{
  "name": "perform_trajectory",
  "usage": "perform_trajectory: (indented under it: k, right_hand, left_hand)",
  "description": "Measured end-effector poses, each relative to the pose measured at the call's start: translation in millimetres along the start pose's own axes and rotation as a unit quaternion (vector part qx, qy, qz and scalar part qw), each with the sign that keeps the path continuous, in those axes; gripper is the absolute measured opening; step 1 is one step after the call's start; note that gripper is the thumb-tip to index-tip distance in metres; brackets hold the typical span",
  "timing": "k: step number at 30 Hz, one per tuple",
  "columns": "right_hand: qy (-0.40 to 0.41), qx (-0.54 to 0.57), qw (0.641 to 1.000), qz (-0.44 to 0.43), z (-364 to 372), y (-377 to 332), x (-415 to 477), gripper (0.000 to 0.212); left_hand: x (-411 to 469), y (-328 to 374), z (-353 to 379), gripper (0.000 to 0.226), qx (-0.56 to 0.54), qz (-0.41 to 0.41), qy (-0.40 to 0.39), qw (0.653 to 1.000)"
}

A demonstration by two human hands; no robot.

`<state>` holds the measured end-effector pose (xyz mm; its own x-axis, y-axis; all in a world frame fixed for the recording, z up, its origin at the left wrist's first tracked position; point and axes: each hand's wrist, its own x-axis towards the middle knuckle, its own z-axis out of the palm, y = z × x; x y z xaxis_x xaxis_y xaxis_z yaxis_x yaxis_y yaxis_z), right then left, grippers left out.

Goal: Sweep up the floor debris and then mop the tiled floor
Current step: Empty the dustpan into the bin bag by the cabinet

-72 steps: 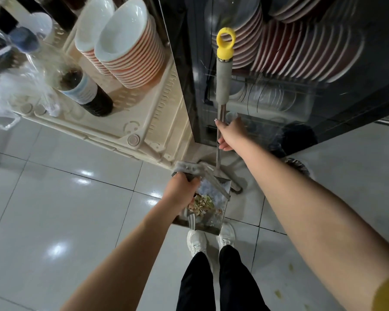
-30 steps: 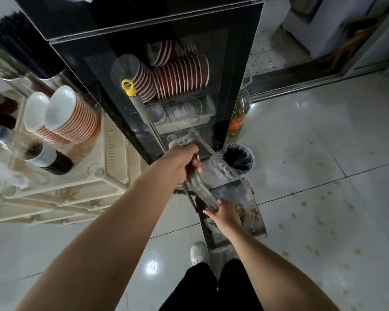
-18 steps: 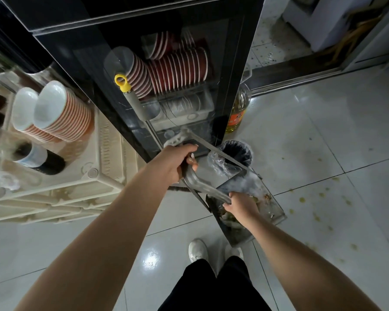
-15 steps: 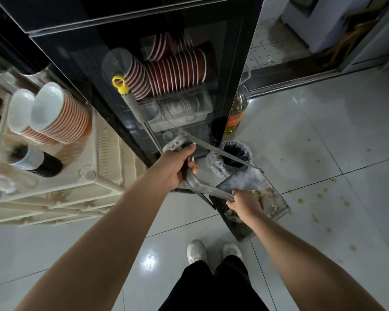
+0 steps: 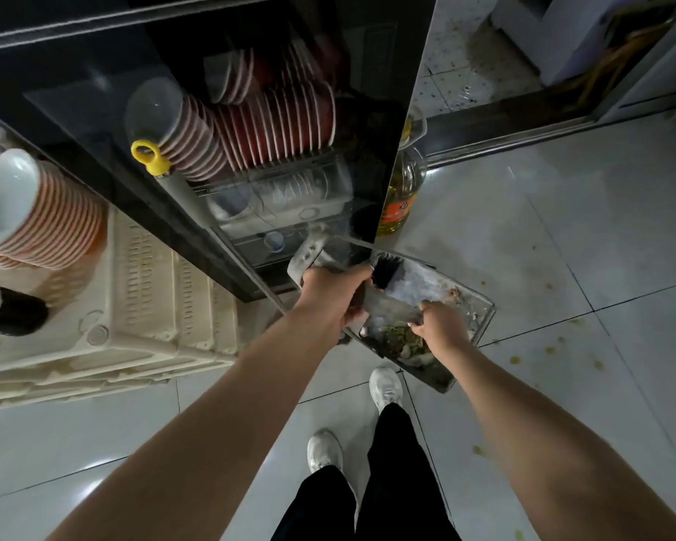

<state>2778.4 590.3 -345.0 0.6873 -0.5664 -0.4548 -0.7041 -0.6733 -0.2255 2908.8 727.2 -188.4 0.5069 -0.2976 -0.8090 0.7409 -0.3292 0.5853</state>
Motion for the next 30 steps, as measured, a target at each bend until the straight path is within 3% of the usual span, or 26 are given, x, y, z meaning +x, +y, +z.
perform_trajectory:
  k: [5,10,15,21,27,30]
  right_hand:
    - [-0.034,-0.006,0.999,0.006,-6.9,33.4,35.6,0.035]
    - [-0.079,-0.001,0.996,-0.026,-11.9,54.6,79.3,0.028]
    - [-0.08,-0.033,0.996,-0.016,-21.3,64.2,120.9,0.044]
    - [-0.047,-0.035,0.998,-0.029,-0.7,72.3,147.1,0.03]
    - [-0.053,-0.051,0.997,-0.028,16.1,81.2,159.3,0.025]
    - [-0.047,-0.063,0.996,-0.031,23.8,83.6,164.0,0.023]
  left_hand:
    - [23.2,12.2,36.6,0.043,0.025,-0.033,0.016,0.999]
    - [48.4,26.0,69.5,0.046,0.06,-0.027,0.026,0.997]
    - [72.9,38.9,92.5,0.05,0.069,-0.006,0.019,0.997]
    - [106.5,29.8,95.6,0.047,0.084,0.017,0.017,0.996]
    - [143.6,8.8,84.6,0.024,0.06,0.001,0.005,0.998]
    - [157.9,-1.0,78.2,0.024,0.039,-0.009,0.007,0.999]
